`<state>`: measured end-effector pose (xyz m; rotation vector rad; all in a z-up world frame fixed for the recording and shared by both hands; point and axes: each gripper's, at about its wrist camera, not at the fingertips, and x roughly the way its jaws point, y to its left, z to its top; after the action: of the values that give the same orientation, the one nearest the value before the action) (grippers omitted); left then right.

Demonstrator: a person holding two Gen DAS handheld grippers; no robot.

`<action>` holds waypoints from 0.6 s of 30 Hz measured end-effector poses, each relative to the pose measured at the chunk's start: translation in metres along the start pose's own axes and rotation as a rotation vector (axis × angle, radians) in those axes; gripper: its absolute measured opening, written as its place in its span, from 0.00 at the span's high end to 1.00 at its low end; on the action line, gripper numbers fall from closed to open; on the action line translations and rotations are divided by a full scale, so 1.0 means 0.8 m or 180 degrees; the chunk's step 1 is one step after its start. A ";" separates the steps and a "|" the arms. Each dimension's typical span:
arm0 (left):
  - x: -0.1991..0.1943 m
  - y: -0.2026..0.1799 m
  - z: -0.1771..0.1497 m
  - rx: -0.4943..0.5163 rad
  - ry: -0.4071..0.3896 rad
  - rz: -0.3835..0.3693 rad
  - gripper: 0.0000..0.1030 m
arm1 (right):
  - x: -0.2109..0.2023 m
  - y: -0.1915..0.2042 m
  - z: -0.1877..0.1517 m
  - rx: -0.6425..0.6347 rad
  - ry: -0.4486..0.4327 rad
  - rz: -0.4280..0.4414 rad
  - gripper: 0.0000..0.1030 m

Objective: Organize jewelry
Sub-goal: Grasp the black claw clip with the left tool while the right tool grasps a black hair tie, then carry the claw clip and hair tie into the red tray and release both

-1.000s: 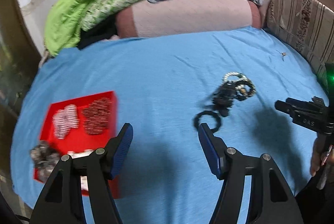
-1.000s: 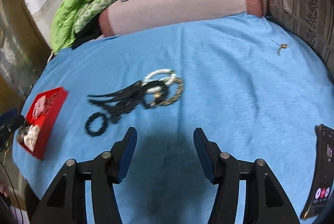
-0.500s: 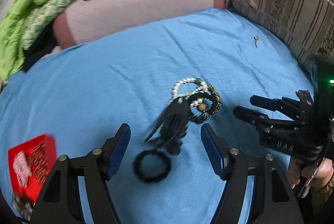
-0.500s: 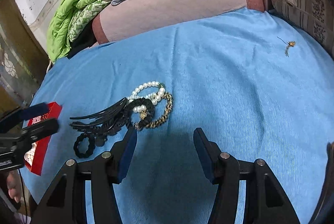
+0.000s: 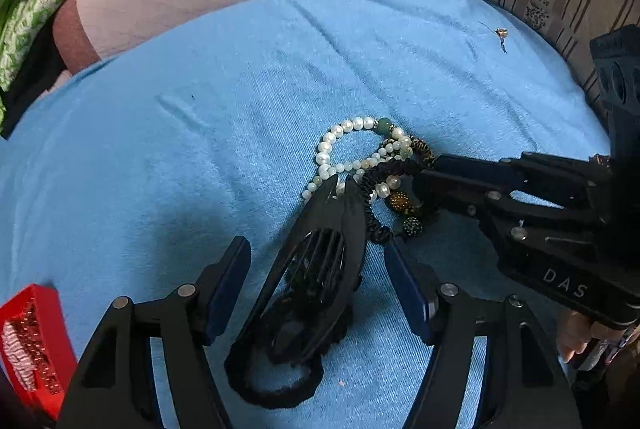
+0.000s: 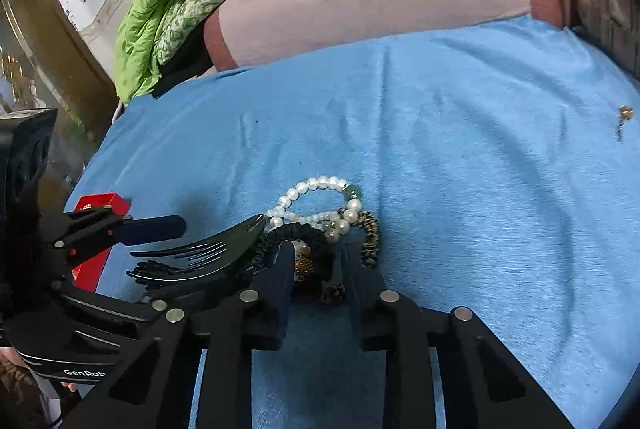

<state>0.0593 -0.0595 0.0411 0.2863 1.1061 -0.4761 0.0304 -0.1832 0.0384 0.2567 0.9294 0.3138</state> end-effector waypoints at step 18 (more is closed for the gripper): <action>-0.046 0.018 -0.021 -0.0404 -0.0285 -0.0217 0.57 | -0.013 0.021 -0.005 0.0020 -0.0060 0.0234 0.92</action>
<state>0.0400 -0.0317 0.0674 0.1153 1.0562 -0.4727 0.0189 -0.1708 0.0495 0.2997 0.9039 0.3757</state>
